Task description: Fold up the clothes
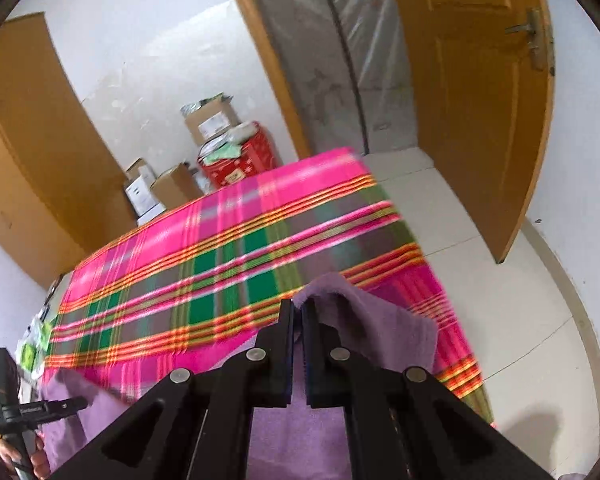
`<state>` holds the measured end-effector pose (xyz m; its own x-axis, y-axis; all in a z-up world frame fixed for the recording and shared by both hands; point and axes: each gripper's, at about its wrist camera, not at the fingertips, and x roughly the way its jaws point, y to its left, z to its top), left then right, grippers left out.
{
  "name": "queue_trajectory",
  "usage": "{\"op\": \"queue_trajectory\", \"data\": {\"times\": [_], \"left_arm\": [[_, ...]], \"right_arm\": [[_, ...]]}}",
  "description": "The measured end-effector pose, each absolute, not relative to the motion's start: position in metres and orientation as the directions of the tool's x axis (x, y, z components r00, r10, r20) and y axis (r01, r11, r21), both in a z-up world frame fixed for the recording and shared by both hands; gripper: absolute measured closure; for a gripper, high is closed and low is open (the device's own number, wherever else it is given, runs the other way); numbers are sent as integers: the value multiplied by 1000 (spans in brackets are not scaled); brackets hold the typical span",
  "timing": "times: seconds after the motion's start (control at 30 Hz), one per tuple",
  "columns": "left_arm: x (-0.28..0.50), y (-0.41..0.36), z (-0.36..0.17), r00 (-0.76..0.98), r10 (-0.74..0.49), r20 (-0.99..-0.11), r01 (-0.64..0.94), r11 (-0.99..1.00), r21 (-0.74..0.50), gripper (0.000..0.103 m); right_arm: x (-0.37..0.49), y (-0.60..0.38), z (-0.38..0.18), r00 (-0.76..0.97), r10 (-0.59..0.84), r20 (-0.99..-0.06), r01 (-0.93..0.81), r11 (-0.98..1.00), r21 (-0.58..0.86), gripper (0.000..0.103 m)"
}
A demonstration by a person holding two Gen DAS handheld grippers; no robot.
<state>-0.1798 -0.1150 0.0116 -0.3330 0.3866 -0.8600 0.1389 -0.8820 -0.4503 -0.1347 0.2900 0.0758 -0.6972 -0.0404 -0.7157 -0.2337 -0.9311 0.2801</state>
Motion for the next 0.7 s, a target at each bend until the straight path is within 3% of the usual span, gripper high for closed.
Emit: {"op": "queue_trajectory", "data": {"times": [0.7], "left_arm": [[-220,-104,11,-391,322,-862,175,-894,-413,59]], "right_arm": [[-192,346,69,-704,153,-694,-373,-910,178,100]]}}
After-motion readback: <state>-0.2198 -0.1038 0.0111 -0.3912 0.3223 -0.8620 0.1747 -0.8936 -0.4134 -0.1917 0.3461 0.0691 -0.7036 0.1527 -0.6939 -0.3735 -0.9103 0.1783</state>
